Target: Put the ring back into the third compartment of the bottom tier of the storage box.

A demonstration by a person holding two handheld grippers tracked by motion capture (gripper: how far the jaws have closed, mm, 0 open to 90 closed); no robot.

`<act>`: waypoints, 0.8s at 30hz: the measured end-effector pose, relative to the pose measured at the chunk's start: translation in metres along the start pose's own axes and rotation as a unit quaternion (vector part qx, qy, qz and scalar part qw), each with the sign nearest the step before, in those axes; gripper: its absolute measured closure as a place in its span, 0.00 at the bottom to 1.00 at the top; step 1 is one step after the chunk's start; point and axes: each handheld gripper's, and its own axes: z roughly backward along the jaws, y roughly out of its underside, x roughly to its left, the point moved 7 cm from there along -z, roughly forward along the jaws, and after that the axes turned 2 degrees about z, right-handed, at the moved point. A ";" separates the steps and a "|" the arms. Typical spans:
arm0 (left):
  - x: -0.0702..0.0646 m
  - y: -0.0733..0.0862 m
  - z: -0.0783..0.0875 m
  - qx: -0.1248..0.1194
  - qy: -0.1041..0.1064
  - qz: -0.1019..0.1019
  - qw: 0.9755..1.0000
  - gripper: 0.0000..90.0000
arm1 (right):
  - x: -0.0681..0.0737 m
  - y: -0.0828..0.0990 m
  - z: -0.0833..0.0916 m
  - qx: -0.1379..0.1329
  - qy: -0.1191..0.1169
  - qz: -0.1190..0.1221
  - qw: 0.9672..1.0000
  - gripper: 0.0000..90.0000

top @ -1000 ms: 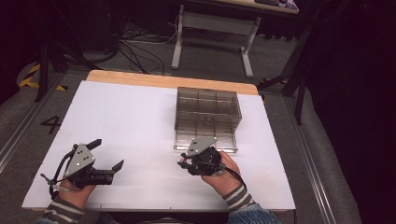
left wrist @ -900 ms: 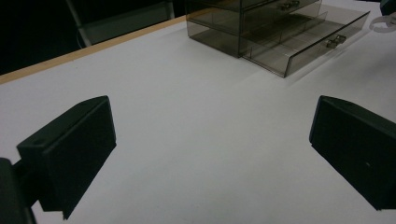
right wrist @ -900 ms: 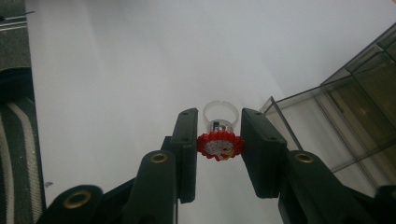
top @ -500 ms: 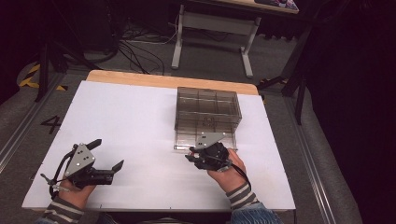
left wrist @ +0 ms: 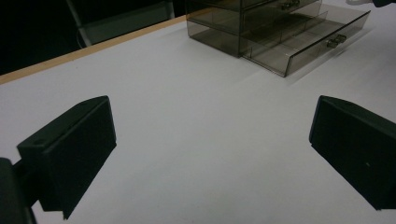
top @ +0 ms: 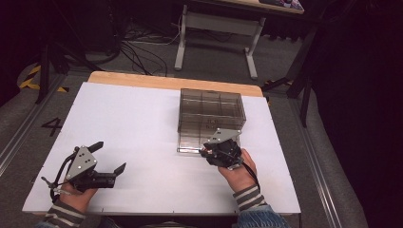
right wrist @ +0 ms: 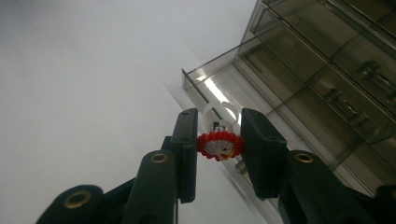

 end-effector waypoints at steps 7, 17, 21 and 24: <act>0.000 0.000 0.000 0.000 0.001 -0.001 1.000 0.01 | -0.016 0.009 -0.001 -0.001 0.023 -0.025 0.999 0.75; 0.000 0.000 0.000 0.000 0.001 -0.001 1.000 0.01 | -0.035 0.021 0.001 0.002 0.047 -0.060 0.997 0.75; 0.000 0.000 0.000 0.000 0.001 -0.001 1.000 0.01 | -0.041 0.026 0.000 0.002 0.054 -0.071 0.996 0.75; 0.000 0.000 0.000 0.000 0.001 -0.001 1.000 0.01 | -0.046 0.029 0.000 0.003 0.061 -0.078 0.995 0.75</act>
